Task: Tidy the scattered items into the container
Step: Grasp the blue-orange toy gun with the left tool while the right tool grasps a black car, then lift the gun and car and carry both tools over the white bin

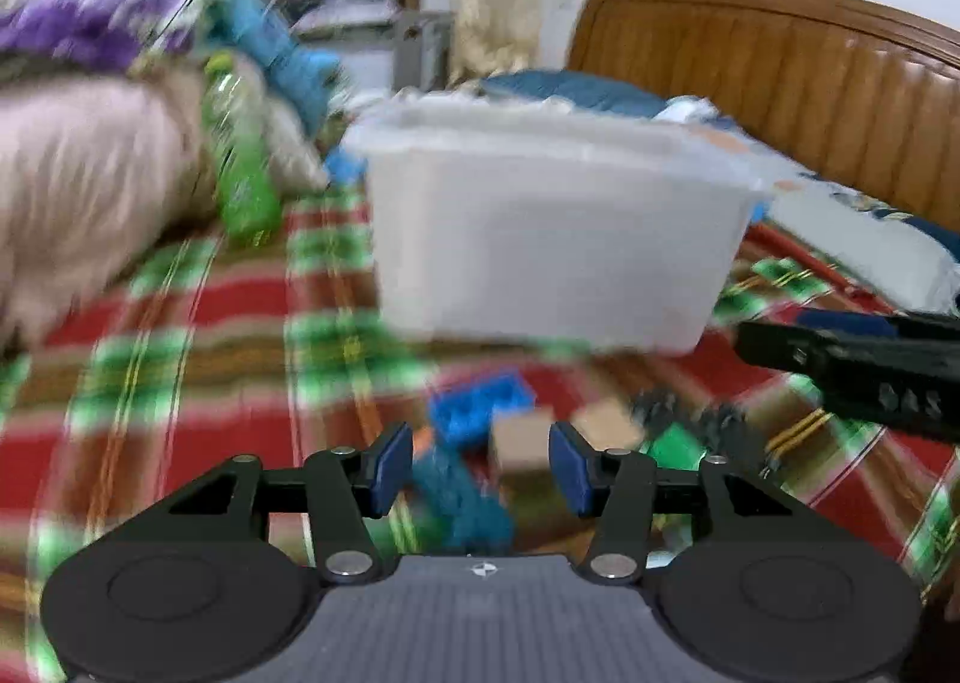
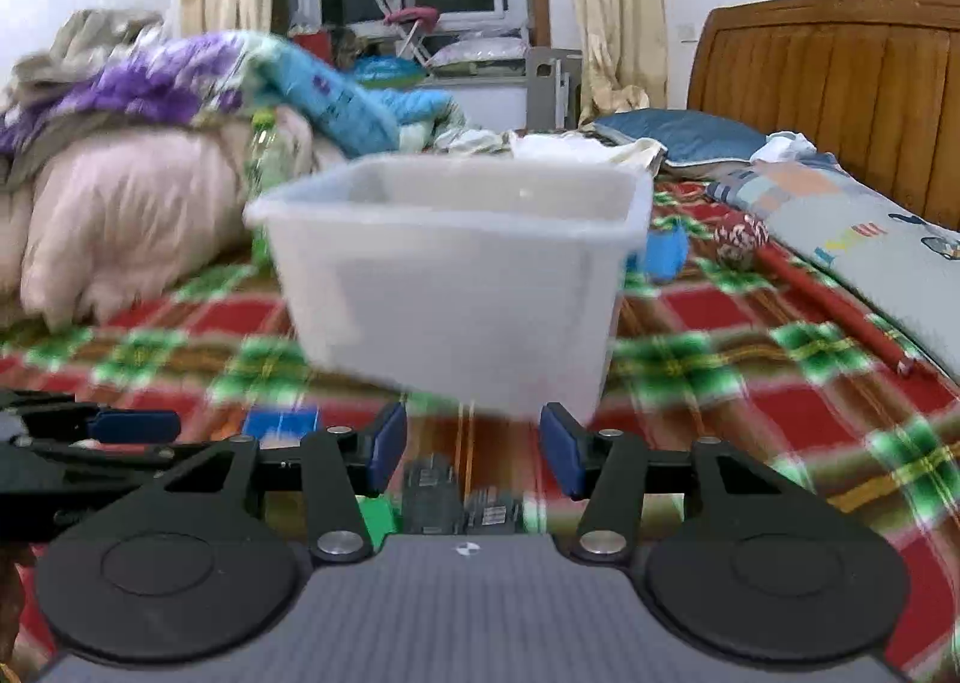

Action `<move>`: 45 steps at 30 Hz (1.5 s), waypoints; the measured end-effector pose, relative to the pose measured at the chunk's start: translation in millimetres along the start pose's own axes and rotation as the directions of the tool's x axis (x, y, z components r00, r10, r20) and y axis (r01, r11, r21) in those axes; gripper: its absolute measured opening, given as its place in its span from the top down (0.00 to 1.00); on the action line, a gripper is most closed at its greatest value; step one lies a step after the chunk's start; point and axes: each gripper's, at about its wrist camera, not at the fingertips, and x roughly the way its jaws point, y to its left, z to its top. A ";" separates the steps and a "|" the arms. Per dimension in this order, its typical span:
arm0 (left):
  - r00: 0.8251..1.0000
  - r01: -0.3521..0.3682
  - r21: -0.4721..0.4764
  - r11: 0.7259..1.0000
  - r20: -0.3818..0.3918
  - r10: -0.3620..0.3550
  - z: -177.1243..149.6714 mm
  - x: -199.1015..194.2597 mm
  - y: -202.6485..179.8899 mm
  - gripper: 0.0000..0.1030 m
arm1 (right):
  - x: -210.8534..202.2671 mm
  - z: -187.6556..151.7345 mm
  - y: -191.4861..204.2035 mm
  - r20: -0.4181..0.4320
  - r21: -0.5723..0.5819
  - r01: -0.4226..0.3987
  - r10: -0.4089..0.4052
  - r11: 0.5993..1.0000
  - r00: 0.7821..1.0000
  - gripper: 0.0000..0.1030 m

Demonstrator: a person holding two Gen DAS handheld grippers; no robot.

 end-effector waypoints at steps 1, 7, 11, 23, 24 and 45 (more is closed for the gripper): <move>1.000 -0.027 -0.023 0.999 -0.013 0.027 -6.0 2.0 0.6 0.47 | -1.4 -5.9 2.8 -0.009 -0.016 -0.003 0.002 1.000 1.000 0.48; 0.996 -0.082 -0.047 0.996 -0.037 0.080 -15.6 24.8 -6.0 0.40 | -11.1 -29.2 13.3 -0.029 -0.099 0.026 -0.029 0.995 0.999 0.48; 0.997 -0.061 -0.024 0.998 -0.052 0.059 -12.6 36.4 -8.5 0.53 | -10.9 -35.5 8.1 -0.048 -0.085 0.031 -0.035 0.996 0.998 0.48; 0.986 0.111 0.053 0.992 -0.133 -0.103 -32.8 2.4 13.1 0.58 | 11.8 -50.5 -8.5 -0.098 -0.071 0.046 -0.053 0.996 0.994 0.48; 0.985 0.113 0.047 0.992 -0.134 -0.106 -33.6 1.3 13.2 0.58 | 14.6 -52.2 -6.7 -0.104 -0.077 0.036 -0.043 0.996 0.994 0.48; 0.987 0.159 0.055 0.986 -0.036 -0.157 -1.8 -35.1 -6.3 0.58 | -7.4 -25.8 -1.9 -0.075 -0.075 0.033 -0.039 0.997 0.996 0.68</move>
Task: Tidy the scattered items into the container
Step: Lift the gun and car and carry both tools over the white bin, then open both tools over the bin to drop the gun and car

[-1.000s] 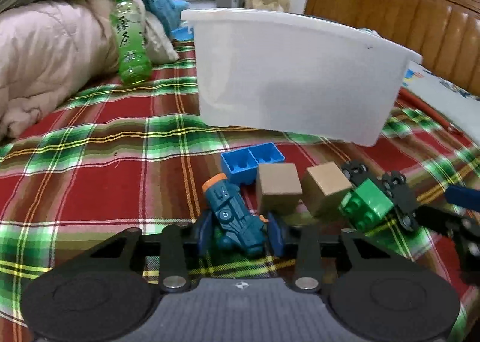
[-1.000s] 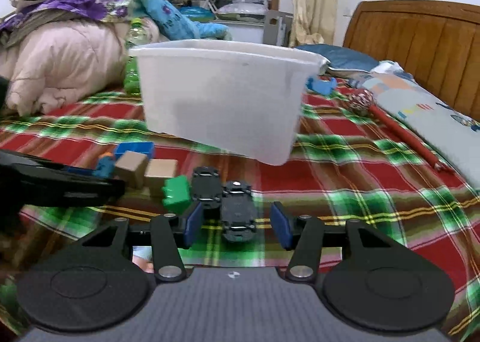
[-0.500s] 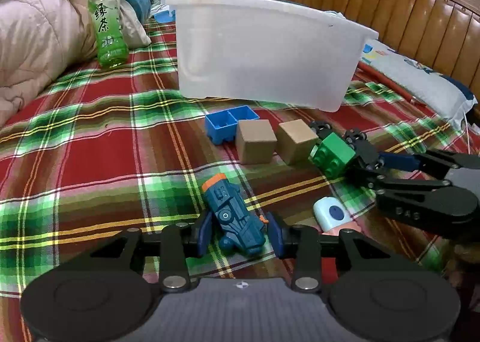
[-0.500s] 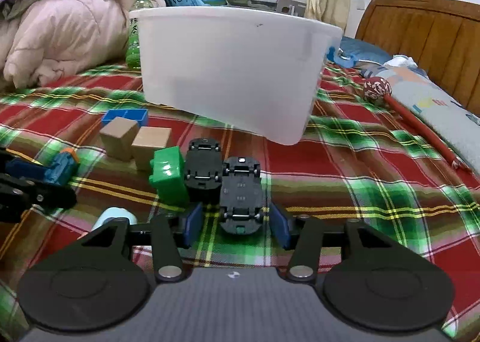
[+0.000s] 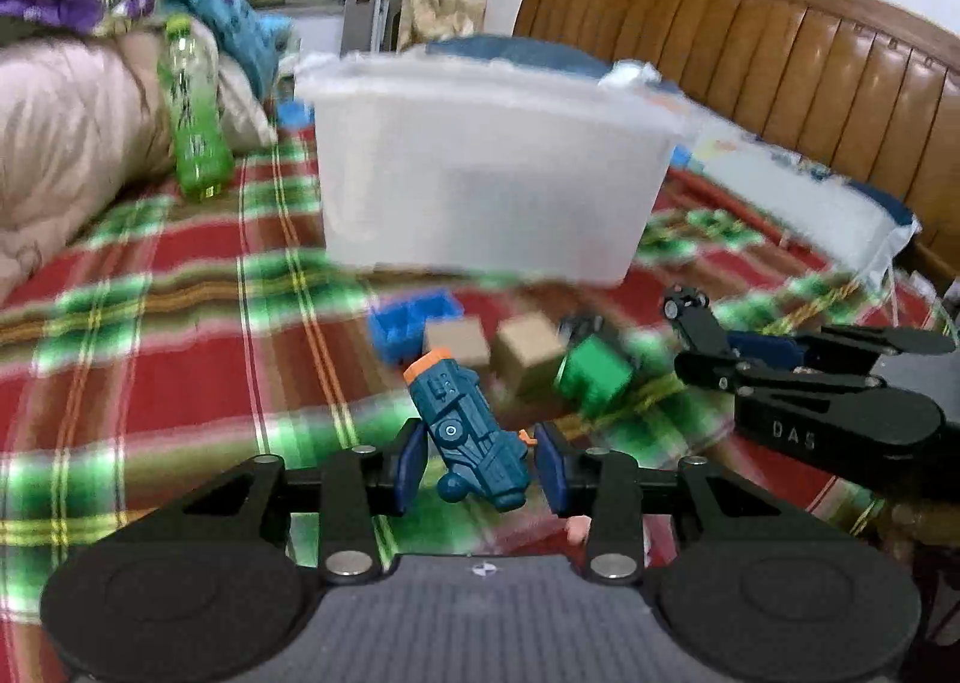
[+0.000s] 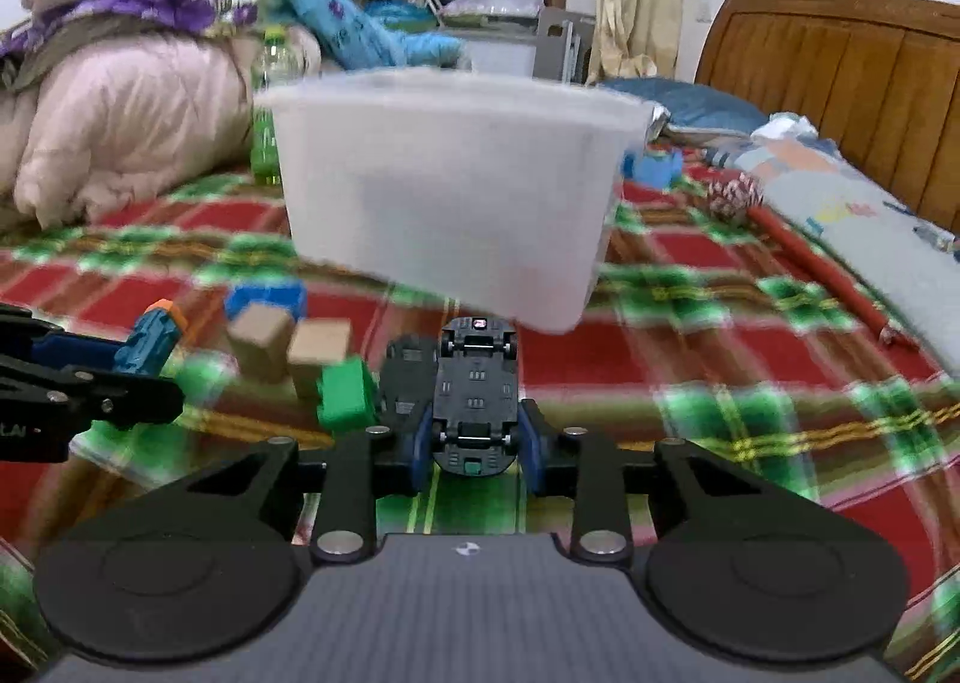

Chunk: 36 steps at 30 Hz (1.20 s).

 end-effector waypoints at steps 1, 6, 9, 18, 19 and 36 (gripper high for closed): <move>1.000 0.001 0.007 1.000 0.014 -0.001 5.6 -3.4 -1.5 0.58 | -4.0 5.8 -0.7 0.008 0.010 -0.006 0.006 1.000 1.000 0.68; 0.996 0.004 0.030 1.000 0.084 -0.007 38.9 -17.7 -8.0 0.58 | -17.1 32.9 -1.6 0.067 0.014 -0.013 0.012 1.000 0.998 0.68; 0.992 0.012 0.032 0.999 0.123 -0.016 58.2 -21.5 -10.7 0.58 | -19.1 48.7 -1.7 0.099 -0.002 -0.007 0.007 1.000 0.995 0.68; 0.977 -0.013 0.080 0.997 0.214 -0.004 116.0 -13.7 -16.7 0.58 | -16.9 91.1 -3.0 0.172 -0.049 -0.002 0.011 0.999 0.985 0.68; 0.976 -0.015 0.081 0.997 0.219 -0.003 121.5 -11.6 -16.5 0.58 | -15.2 94.6 -2.8 0.177 -0.055 -0.001 0.010 0.998 0.984 0.68; 0.977 -0.049 0.052 0.997 0.212 0.037 182.8 64.1 -1.5 0.58 | 50.5 144.8 -16.3 0.176 -0.051 0.006 0.003 0.999 0.984 0.68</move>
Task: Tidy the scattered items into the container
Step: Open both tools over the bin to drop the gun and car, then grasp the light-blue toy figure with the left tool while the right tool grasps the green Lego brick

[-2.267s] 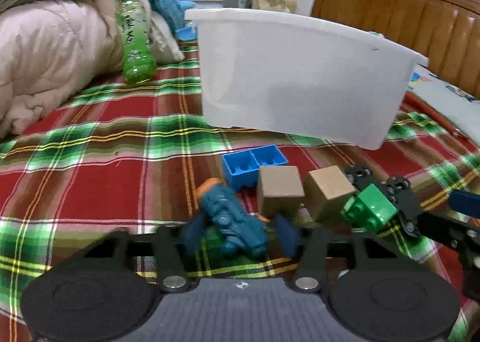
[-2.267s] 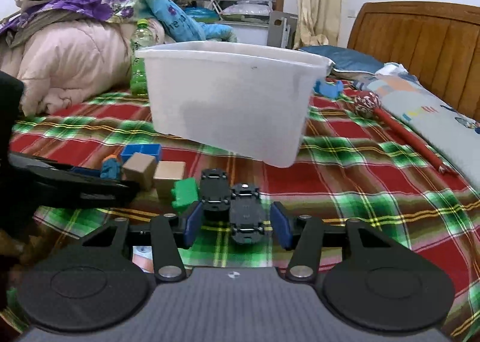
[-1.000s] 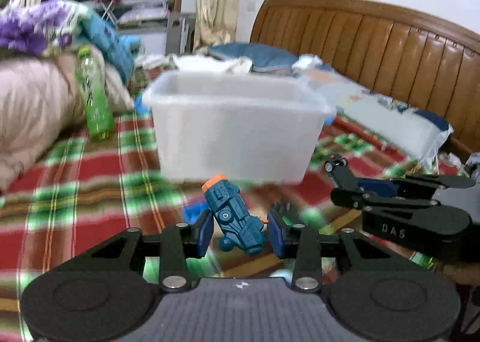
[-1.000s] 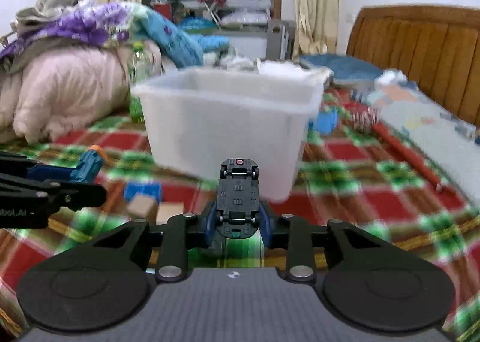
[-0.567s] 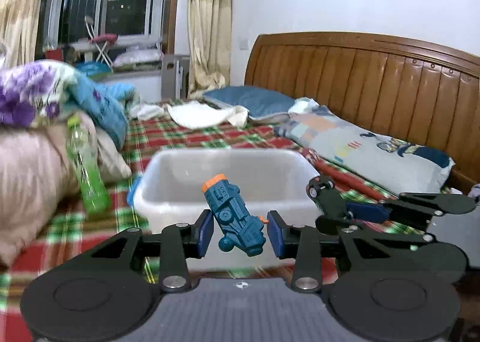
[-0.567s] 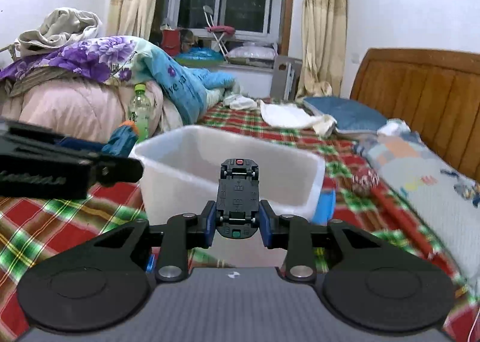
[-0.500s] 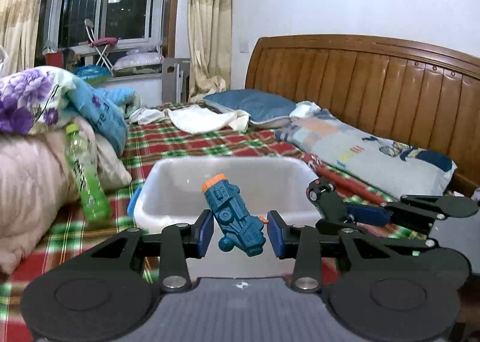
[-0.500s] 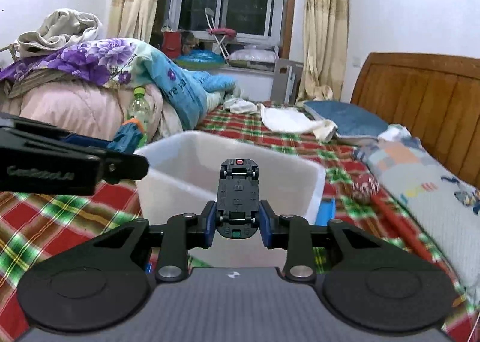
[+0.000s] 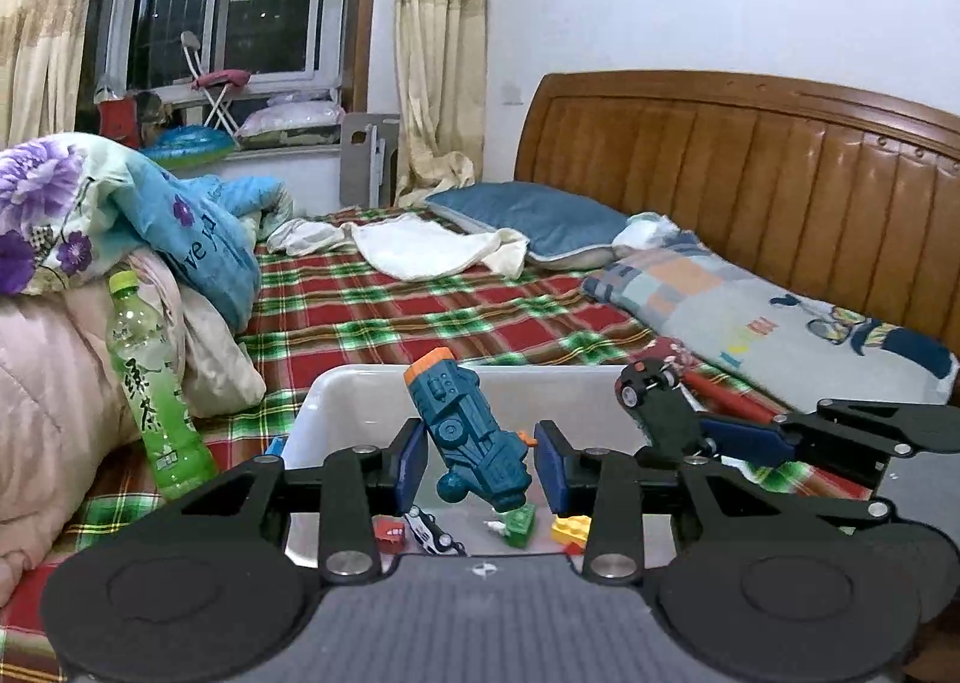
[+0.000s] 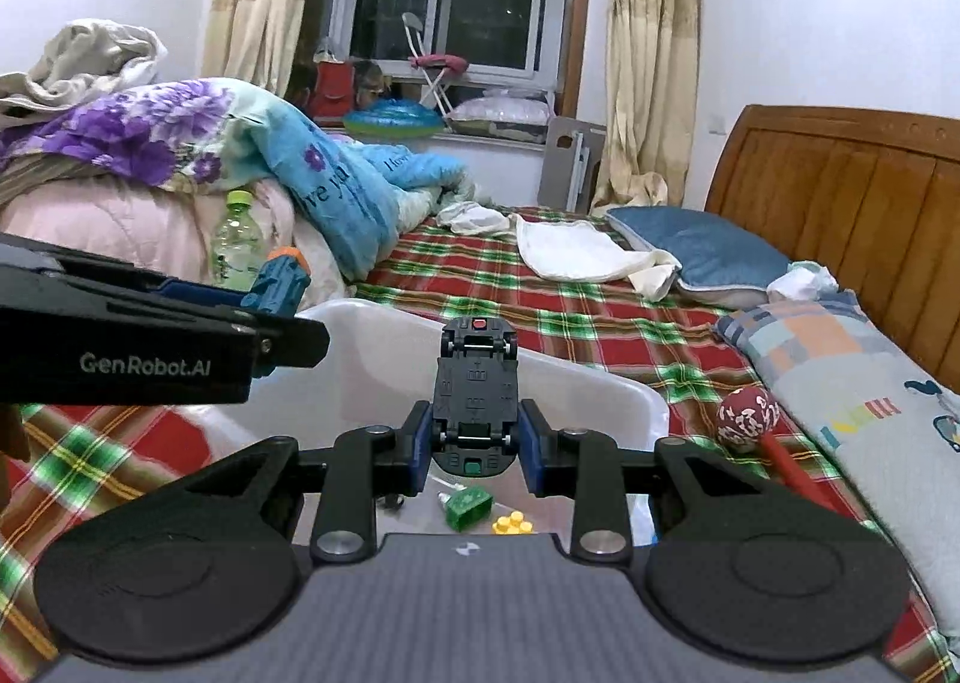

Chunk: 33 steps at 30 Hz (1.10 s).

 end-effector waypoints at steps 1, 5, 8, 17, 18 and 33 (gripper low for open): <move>1.000 -0.001 0.002 1.000 -0.006 0.001 0.3 6.9 -0.1 0.58 | 5.6 0.2 -2.1 -0.010 0.007 0.001 -0.001 1.000 1.000 0.68; 0.999 -0.003 -0.007 1.000 -0.047 0.003 -4.5 32.3 -1.6 0.58 | 29.8 -3.8 -11.4 -0.061 0.053 0.000 0.004 0.999 0.998 0.68; 0.997 -0.014 0.000 1.000 -0.074 0.014 -10.1 48.5 -1.6 0.58 | 42.2 -11.3 -16.5 -0.098 0.065 0.010 -0.004 0.998 0.995 0.68; 0.990 -0.030 -0.014 0.999 -0.136 0.028 -23.4 63.1 5.1 0.46 | 54.3 -19.9 -22.3 -0.157 0.092 0.018 -0.003 0.996 0.988 0.52; 0.991 -0.037 -0.019 0.999 -0.130 0.034 -22.7 60.5 5.8 0.44 | 52.2 -19.2 -21.7 -0.152 0.086 0.020 -0.006 0.996 0.988 0.52; 0.999 -0.001 -0.032 1.000 -0.047 0.000 -39.6 -35.6 -2.4 0.36 | -20.2 -18.2 -3.8 -0.057 0.054 0.012 -0.009 0.998 0.998 0.47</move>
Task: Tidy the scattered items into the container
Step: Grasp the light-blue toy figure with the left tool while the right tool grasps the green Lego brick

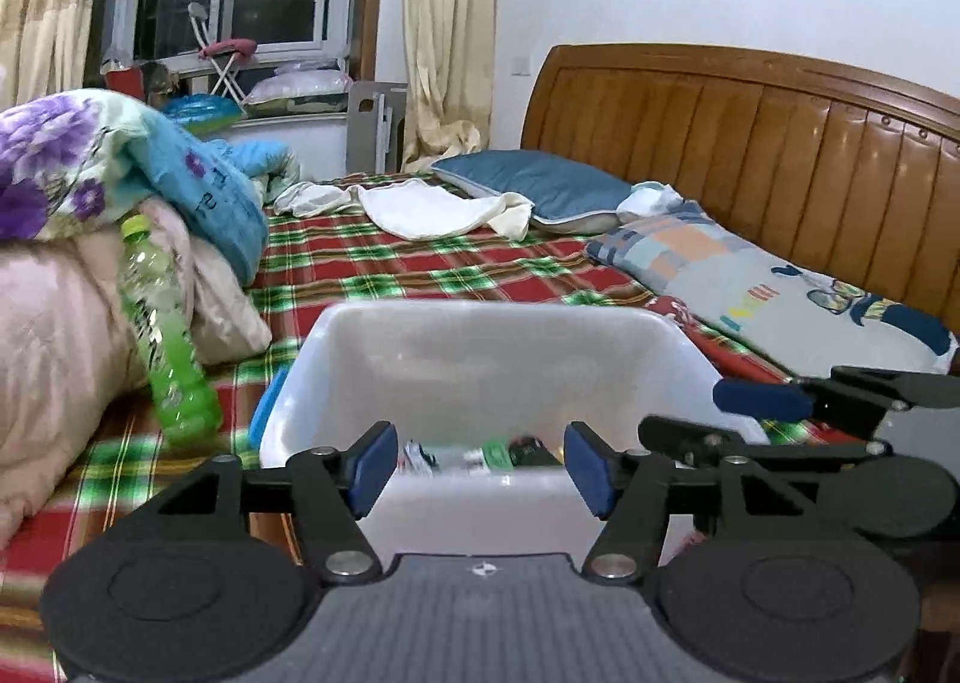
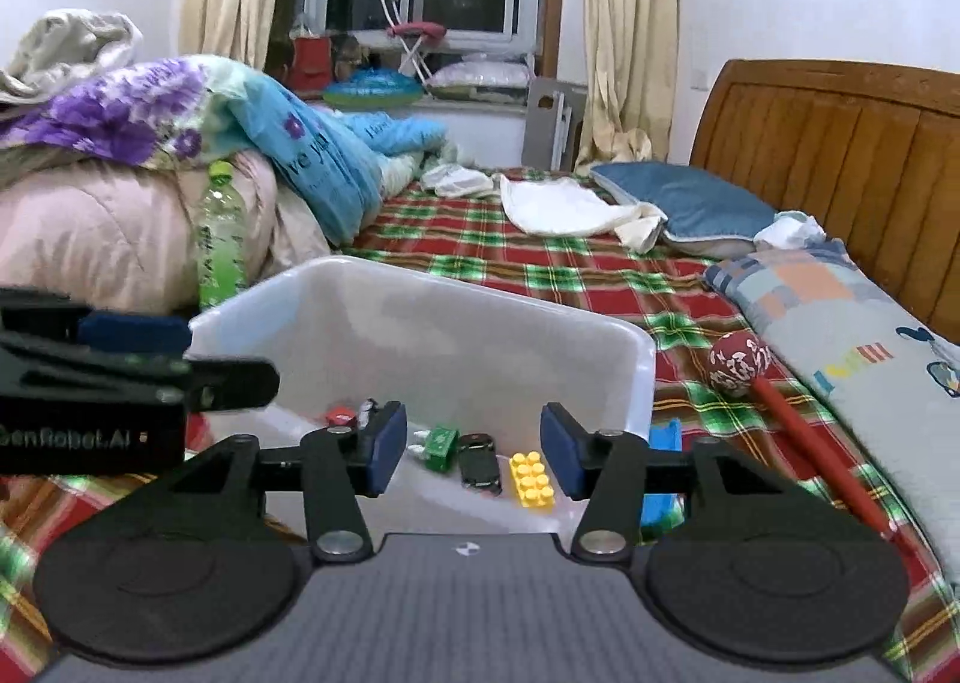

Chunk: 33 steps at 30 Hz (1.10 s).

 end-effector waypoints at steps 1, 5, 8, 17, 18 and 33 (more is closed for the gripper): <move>1.000 0.003 -0.005 1.000 -0.002 -0.003 -6.9 -6.2 -0.9 0.36 | -5.7 -3.0 1.5 0.005 0.001 -0.003 0.003 1.000 1.000 0.46; 1.000 -0.004 0.008 1.000 -0.016 0.005 -40.3 -29.5 -7.2 0.36 | -28.1 -23.9 8.4 0.012 -0.016 -0.004 0.004 1.000 1.000 0.45; 0.999 0.004 0.010 1.000 -0.053 -0.003 -69.2 -38.7 -9.9 0.36 | -39.0 -43.8 12.0 0.001 -0.029 -0.014 0.014 0.999 1.000 0.45; 0.988 0.013 -0.069 0.998 -0.156 -0.023 -142.6 -49.2 -4.7 0.36 | -52.5 -105.8 24.0 -0.076 -0.026 -0.039 0.036 0.999 0.996 0.45; 0.986 0.016 -0.077 0.997 -0.164 -0.029 -149.3 -50.6 -6.5 0.36 | -54.6 -112.2 26.3 -0.081 -0.031 -0.039 0.036 0.999 0.996 0.45; 0.960 0.092 -0.033 0.995 -0.262 -0.097 -170.9 -21.1 -61.7 0.57 | -62.8 -131.1 0.4 -0.082 0.007 0.035 -0.035 0.999 0.996 0.46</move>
